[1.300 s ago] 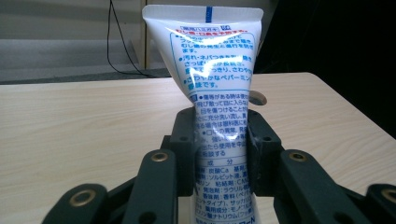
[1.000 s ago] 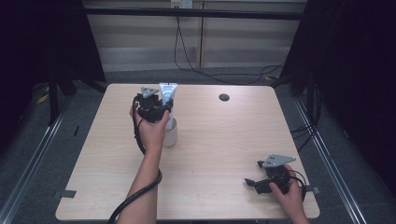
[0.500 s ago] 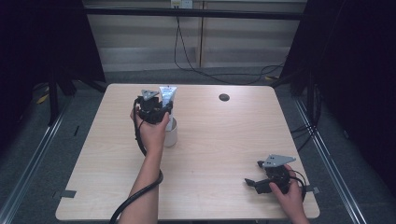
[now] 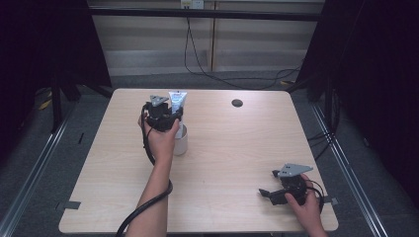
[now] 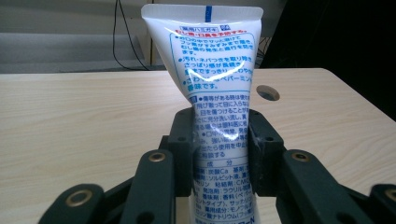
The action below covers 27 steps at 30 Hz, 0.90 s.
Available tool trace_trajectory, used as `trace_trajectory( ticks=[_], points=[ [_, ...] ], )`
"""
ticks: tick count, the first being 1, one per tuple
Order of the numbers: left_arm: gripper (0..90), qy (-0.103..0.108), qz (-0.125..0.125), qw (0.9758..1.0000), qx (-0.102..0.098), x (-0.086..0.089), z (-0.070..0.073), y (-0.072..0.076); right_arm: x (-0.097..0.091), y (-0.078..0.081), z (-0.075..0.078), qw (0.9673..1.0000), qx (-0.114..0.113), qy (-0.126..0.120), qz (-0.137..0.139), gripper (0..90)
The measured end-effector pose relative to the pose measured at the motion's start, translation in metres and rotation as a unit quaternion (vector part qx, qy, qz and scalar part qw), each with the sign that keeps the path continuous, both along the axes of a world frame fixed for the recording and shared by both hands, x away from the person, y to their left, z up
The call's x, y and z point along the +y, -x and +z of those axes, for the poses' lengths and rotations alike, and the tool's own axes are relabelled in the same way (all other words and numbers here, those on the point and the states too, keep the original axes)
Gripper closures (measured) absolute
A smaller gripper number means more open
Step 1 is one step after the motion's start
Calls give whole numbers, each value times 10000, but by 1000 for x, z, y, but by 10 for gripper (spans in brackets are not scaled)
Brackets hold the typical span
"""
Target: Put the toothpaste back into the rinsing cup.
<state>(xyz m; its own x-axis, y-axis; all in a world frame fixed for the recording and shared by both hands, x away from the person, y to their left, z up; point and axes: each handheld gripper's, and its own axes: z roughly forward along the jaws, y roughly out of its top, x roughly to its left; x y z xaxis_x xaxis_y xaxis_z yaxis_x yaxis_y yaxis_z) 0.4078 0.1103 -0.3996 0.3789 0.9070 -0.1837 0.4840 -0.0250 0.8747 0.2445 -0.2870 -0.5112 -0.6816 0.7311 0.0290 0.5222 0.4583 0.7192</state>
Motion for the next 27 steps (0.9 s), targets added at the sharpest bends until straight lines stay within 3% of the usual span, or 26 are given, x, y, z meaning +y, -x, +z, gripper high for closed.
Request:
trace_trajectory(
  ticks=[27],
  points=[
    [661, -60, 10, 10000, 26, 1, -9, 6, 0, 0, 0, 10000, 1, 0, 0, 108]
  ],
)
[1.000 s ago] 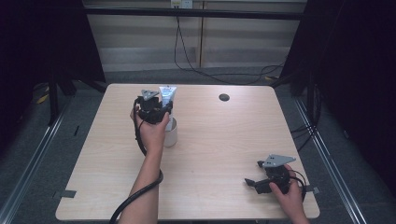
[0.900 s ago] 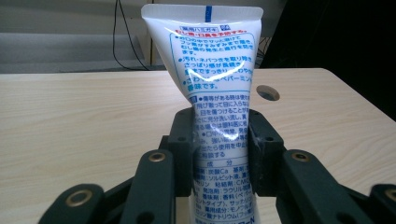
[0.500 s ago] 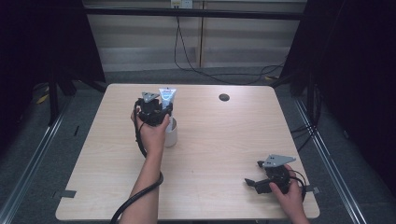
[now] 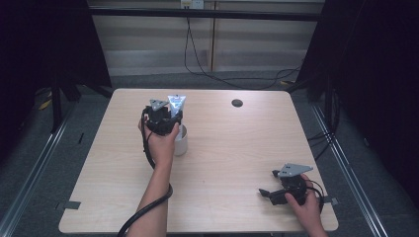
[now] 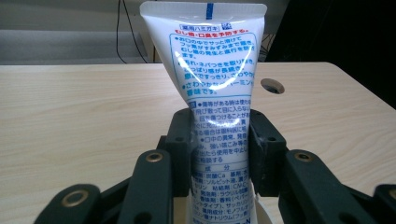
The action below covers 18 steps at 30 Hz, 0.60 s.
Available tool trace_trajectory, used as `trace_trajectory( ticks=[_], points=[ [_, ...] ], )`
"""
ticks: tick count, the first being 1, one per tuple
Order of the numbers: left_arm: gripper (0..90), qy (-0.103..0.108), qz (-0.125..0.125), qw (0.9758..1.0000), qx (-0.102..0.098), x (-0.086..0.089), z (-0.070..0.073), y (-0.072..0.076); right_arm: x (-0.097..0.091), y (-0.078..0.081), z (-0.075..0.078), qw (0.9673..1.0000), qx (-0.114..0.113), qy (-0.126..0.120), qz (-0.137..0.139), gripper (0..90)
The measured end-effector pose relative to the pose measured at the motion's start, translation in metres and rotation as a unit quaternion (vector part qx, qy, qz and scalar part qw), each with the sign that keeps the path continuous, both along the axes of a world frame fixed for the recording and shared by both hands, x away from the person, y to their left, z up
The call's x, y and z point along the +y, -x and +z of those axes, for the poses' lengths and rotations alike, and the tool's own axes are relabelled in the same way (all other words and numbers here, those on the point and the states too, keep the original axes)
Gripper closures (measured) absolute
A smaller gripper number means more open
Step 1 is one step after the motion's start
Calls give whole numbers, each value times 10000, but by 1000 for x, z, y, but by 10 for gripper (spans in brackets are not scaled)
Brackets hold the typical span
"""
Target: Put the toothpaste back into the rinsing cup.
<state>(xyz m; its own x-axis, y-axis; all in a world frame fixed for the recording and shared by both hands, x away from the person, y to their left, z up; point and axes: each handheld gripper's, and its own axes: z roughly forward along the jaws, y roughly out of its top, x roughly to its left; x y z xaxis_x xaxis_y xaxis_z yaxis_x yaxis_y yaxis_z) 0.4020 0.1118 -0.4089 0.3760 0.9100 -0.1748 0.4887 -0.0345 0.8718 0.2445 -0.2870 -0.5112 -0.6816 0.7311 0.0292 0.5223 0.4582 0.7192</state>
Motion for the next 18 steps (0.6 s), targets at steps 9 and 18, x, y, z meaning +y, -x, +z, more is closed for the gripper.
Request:
trace_trajectory(
  ticks=[9, 18],
  points=[
    [657, -46, 3, 10000, -8, 0, 2, 4, 1, 0, 0, 10000, -7, 17, 12, 107],
    [652, -60, 33, 10000, 32, 1, -3, 9, 1, 0, 0, 10000, -6, 16, 13, 108]
  ],
)
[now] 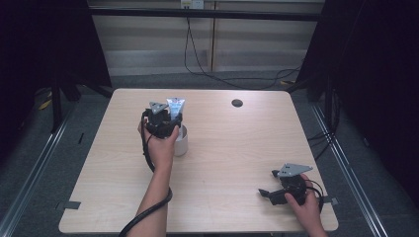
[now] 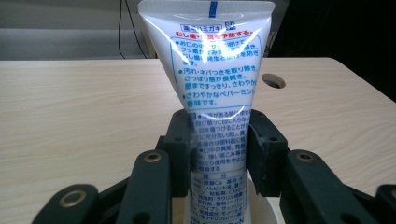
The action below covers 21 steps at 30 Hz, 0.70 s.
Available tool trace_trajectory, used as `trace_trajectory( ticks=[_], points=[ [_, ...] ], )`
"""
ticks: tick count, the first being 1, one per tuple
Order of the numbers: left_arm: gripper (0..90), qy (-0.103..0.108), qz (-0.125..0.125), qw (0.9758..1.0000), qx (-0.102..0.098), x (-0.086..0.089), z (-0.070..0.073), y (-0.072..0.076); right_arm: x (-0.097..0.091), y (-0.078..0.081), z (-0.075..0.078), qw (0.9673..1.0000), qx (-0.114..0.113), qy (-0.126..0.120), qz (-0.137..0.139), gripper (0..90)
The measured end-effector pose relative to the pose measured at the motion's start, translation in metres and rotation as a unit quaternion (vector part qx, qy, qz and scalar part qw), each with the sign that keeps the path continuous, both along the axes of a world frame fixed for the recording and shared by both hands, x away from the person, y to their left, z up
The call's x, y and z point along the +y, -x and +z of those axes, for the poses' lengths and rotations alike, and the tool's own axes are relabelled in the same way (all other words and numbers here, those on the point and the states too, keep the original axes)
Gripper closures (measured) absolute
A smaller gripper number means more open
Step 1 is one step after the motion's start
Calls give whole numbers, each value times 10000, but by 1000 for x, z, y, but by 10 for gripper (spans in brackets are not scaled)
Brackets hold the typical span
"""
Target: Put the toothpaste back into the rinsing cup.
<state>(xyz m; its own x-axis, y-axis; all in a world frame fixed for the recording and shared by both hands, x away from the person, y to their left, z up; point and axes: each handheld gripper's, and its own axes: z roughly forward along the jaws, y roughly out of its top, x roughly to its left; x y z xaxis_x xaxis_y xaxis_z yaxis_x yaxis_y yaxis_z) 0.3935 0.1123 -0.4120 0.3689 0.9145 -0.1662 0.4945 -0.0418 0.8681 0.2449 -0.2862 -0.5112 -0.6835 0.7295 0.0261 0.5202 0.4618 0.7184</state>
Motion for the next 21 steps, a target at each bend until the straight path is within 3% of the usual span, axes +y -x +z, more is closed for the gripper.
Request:
trace_trajectory(
  ticks=[21],
  points=[
    [646, -148, -35, 9998, 107, -2, -15, 17, 0, 0, 0, 10000, -1, -2, 2, 108]
  ],
)
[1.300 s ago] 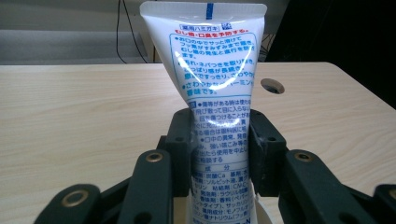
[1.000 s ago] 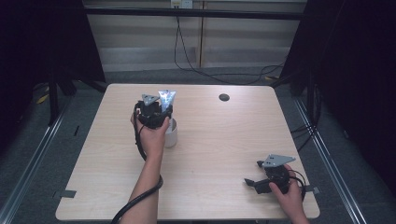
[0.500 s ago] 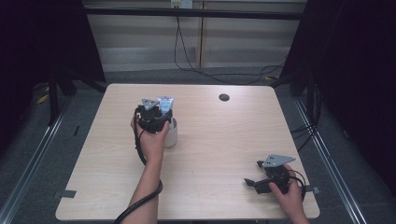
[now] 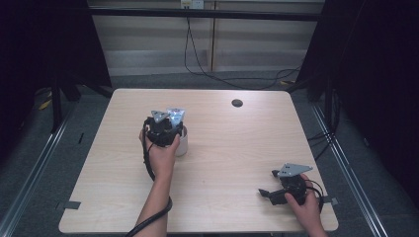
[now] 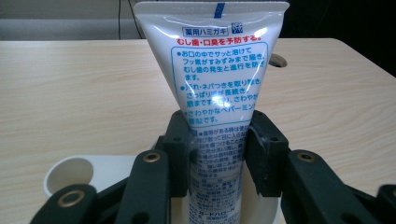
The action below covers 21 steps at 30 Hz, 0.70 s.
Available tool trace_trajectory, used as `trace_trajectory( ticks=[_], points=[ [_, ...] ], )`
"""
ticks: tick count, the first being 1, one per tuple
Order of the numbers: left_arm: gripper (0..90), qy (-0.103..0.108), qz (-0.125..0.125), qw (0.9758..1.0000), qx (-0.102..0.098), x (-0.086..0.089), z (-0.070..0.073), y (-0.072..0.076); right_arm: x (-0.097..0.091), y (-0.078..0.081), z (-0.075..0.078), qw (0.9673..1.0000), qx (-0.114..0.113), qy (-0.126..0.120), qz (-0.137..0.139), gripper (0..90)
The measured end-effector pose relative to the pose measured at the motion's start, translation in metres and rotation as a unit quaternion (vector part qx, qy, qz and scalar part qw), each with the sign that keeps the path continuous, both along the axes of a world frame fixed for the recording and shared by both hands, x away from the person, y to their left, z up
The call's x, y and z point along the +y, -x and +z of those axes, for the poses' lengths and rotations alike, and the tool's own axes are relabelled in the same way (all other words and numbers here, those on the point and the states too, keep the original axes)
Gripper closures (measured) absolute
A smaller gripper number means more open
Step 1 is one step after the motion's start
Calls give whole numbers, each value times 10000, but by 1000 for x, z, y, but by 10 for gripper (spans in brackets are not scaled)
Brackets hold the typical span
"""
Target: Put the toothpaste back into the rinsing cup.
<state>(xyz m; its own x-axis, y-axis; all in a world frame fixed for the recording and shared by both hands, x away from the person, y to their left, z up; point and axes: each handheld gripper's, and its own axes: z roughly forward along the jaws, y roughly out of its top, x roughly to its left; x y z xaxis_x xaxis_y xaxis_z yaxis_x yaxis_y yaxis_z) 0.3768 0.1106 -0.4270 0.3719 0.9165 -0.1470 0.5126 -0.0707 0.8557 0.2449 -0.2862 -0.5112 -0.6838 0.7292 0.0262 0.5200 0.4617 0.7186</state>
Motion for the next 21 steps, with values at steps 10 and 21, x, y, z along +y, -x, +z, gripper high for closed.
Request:
trace_trajectory(
  ticks=[10, 21],
  points=[
    [641, -139, -27, 9999, 20, -2, -2, 6, 0, 0, 0, 10000, 4, 0, 2, 107],
    [633, -220, -38, 9997, 106, -1, -7, 11, 0, 0, 0, 10000, 5, -10, 7, 108]
  ],
)
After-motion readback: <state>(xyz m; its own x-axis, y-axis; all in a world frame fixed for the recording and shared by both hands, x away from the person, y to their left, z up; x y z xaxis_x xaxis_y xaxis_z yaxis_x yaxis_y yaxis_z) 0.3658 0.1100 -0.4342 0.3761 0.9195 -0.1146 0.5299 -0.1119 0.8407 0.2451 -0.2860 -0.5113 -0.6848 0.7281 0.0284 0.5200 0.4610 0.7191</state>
